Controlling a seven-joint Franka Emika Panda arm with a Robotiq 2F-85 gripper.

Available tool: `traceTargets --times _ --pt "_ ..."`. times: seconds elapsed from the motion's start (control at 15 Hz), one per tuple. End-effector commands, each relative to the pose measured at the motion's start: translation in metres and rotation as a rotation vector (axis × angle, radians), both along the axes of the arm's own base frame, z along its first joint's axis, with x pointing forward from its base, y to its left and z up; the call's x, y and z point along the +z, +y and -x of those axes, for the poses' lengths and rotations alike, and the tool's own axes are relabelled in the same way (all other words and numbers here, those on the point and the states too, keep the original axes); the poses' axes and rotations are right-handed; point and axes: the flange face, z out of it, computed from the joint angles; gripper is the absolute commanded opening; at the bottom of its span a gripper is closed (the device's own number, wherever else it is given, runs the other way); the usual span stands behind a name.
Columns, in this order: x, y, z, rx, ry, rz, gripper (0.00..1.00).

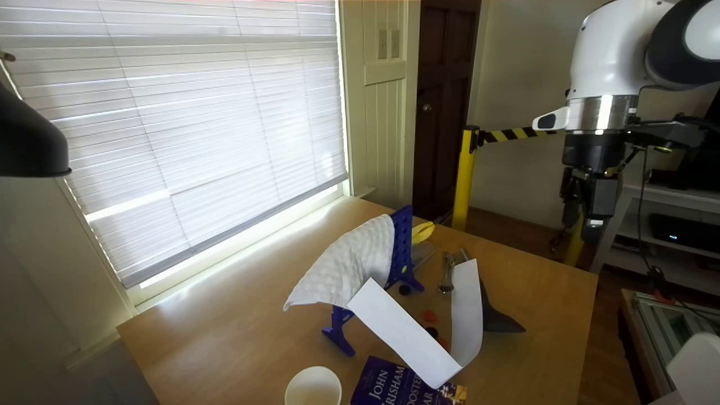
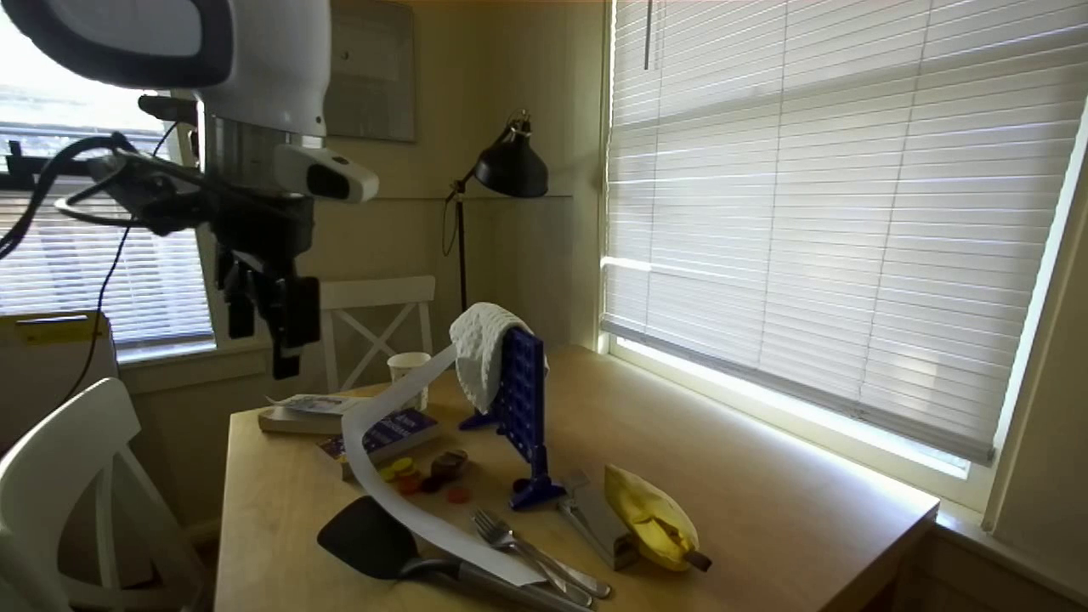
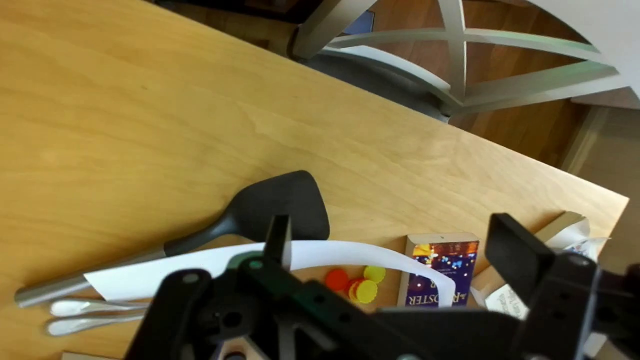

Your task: Move the stapler downwards and the spatula forward onto the table

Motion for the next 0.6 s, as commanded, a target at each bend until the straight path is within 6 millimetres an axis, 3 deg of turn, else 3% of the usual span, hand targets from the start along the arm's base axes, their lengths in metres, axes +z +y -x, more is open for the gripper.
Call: traceTargets --times 0.0,0.2,0.53 --pt "-0.014 -0.004 -0.061 0.189 0.020 -0.005 1.00" --pt "-0.022 -0.011 -0.106 0.347 0.021 -0.003 1.00" --pt "-0.042 -0.046 -0.185 0.618 -0.058 0.061 1.00"
